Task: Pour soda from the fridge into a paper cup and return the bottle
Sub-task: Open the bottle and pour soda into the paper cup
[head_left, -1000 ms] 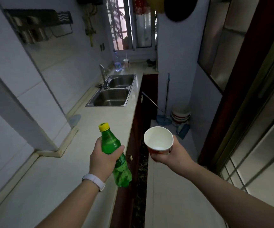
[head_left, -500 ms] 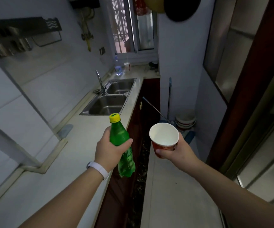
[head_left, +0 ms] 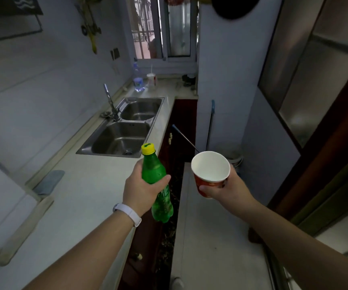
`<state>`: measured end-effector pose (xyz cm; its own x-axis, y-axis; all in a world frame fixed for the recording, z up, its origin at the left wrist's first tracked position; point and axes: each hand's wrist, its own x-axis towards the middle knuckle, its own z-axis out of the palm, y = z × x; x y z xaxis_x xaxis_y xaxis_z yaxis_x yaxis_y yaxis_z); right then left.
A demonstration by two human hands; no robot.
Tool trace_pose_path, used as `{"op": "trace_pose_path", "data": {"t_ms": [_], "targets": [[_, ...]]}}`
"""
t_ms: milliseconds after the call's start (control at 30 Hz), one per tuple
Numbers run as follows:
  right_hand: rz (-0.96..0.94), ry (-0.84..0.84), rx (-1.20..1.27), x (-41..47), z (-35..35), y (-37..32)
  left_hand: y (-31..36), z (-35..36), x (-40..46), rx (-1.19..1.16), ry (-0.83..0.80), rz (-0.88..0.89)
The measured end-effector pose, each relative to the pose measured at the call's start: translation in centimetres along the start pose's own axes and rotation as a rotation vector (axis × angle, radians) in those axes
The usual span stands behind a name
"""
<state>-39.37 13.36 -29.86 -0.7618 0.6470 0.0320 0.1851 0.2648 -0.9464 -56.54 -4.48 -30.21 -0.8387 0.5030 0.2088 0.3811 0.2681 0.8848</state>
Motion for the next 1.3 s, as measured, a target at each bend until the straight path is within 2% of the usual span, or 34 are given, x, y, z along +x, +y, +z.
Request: {"op": "trace_pose_path", "data": {"t_ms": [300, 533, 767, 967, 1067, 1300], "targets": [[-0.049, -0.077, -0.026, 13.0, 4.9, -1.9, -3.7, -0.9, 12.9, -0.032, 0.017, -0.024], [-0.084, -0.214, -0.012, 19.0, 11.0, -3.2, -7.0, -5.9, 16.6, -0.019, 0.111, -0.077], [-0.176, -0.439, -0.079, 22.7, 20.0, -5.2, -10.9, -13.1, 15.0, -0.001, 0.353, -0.210], [-0.240, -0.673, -0.019, 24.4, 26.8, -6.5, -12.9, -17.9, 12.3, 0.017, 0.579, -0.358], [-0.282, -0.830, 0.004, 25.6, 29.6, -7.2, -13.2, -19.0, 11.0, 0.057, 0.704, -0.425], [-0.287, -1.070, -0.006, 28.1, 34.3, -7.8, -12.3, -18.9, 9.5, 0.153, 0.922, -0.598]]}}
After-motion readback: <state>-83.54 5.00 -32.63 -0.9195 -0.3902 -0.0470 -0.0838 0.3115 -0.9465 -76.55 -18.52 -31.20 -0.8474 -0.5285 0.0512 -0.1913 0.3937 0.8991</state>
